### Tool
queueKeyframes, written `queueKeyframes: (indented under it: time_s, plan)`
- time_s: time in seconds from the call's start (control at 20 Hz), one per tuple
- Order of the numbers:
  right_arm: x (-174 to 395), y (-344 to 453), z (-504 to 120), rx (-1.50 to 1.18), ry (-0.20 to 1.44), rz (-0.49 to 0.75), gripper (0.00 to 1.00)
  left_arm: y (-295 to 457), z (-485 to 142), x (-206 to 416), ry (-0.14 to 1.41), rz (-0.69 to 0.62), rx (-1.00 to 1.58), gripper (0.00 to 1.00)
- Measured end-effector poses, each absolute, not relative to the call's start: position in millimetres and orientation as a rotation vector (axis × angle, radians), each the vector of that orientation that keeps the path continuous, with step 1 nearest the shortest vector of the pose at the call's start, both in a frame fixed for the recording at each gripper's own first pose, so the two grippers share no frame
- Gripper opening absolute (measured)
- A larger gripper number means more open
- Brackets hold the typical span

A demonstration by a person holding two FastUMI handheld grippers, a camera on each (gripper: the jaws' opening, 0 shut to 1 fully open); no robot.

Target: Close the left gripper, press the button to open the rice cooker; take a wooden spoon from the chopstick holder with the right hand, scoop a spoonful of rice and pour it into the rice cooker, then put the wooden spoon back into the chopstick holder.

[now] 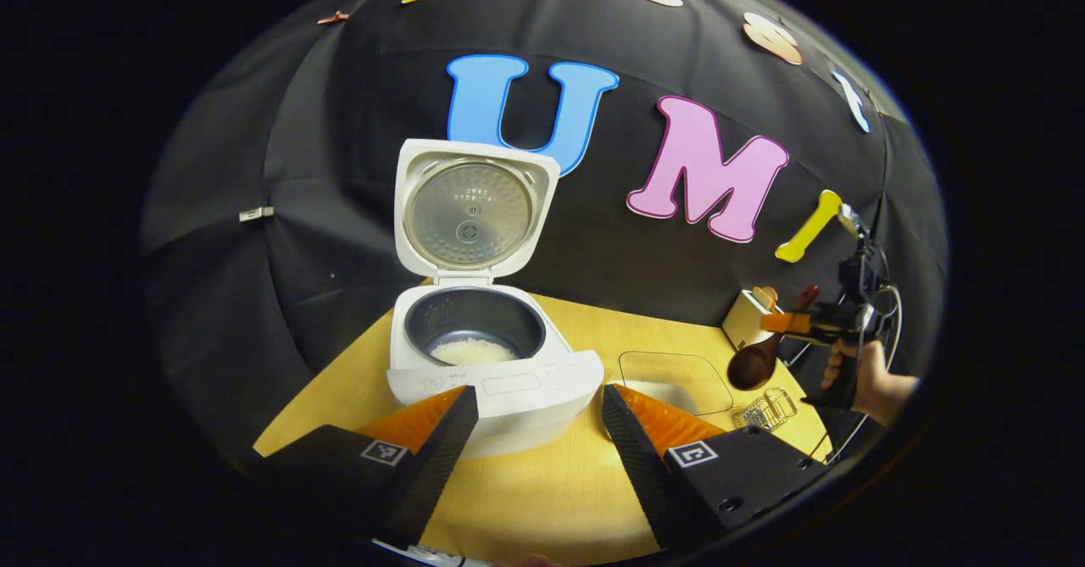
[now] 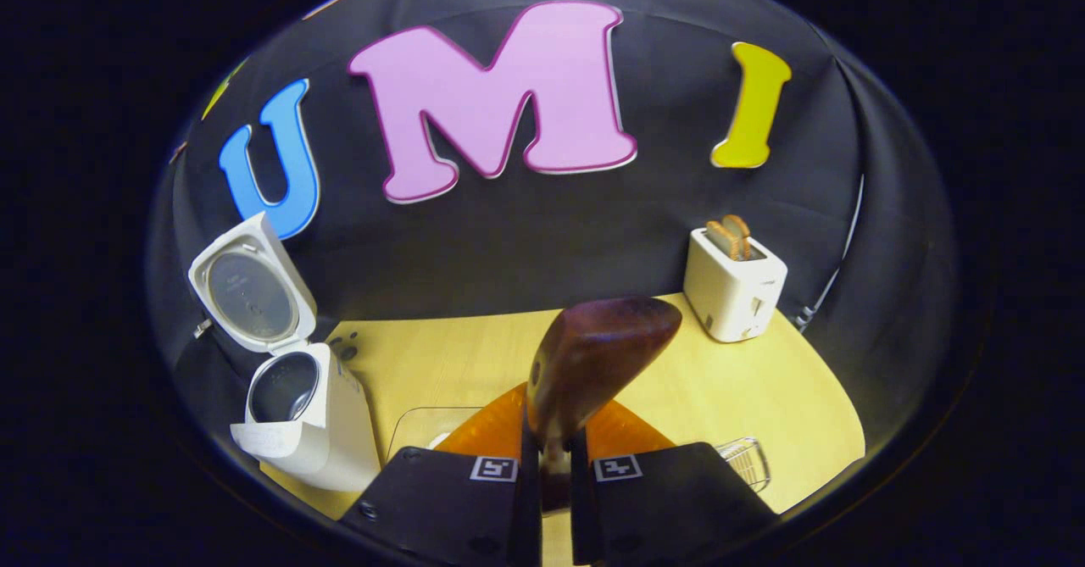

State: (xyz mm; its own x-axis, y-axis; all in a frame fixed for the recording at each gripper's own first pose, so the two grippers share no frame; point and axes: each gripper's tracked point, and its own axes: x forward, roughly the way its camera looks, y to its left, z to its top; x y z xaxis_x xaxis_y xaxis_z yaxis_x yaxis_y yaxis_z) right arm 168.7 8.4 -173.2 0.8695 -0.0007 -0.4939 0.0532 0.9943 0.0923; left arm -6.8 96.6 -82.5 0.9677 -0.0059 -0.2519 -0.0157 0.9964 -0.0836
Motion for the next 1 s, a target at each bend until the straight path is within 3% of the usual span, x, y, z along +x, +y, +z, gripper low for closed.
queueKeyframes:
  time_s: [0.35,0.6,0.65,0.7,1.0]
  plan:
    - [197.3,48.3,-218.3,0.103,0.525,0.021,0.18,106.7,-83.4,-3.6,0.277,0.007,-0.072,0.96]
    - [207.6,44.2,-252.7,0.054,0.528,-0.029,0.18,112.1,-89.7,-0.2,0.301,0.007,-0.048,0.95]
    - [206.5,43.8,-262.1,0.050,0.540,-0.037,0.18,112.7,-90.5,-0.3,0.307,0.006,-0.046,0.92]
    - [206.3,44.9,-272.2,0.053,0.556,-0.044,0.18,112.9,-92.7,-0.3,0.312,0.007,-0.046,0.96]
    - [201.2,80.1,-299.3,0.111,0.638,-0.034,0.18,125.2,-99.6,5.4,0.328,0.038,-0.126,0.95]
